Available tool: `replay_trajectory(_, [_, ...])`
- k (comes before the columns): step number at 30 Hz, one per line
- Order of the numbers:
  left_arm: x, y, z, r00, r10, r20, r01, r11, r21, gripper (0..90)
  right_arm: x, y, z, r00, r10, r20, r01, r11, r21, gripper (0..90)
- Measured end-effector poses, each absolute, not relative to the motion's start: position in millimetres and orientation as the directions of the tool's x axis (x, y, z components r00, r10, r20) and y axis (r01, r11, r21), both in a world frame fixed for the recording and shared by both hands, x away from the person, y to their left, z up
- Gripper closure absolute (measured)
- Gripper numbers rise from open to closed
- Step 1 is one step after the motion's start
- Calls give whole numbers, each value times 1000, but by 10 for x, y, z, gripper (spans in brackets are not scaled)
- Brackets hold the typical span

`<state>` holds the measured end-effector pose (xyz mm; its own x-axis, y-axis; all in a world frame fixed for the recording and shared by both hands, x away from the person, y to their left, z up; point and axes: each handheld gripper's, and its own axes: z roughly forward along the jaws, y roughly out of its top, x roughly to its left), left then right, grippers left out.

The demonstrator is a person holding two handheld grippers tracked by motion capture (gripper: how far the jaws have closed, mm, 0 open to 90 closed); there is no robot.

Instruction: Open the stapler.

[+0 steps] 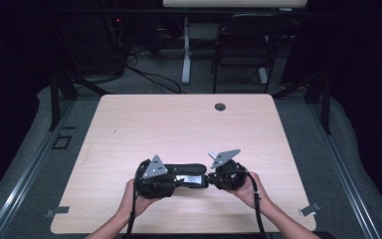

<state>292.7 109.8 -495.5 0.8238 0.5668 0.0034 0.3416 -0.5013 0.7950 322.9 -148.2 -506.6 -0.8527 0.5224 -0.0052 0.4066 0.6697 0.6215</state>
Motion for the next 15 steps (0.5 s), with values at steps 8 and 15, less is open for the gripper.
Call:
replay_trajectory(8, [2929, 939, -5142, 818, 575, 23, 359, -540, 762, 768, 3246, -1358, -5173, -853, 521, -18, 400, 676, 619, 838])
replay_trajectory(15, [3005, 846, -5318, 786, 617, 35, 393, -543, 742, 898, 3246, -1232, -5249, -860, 509, -39, 381, 689, 616, 887])
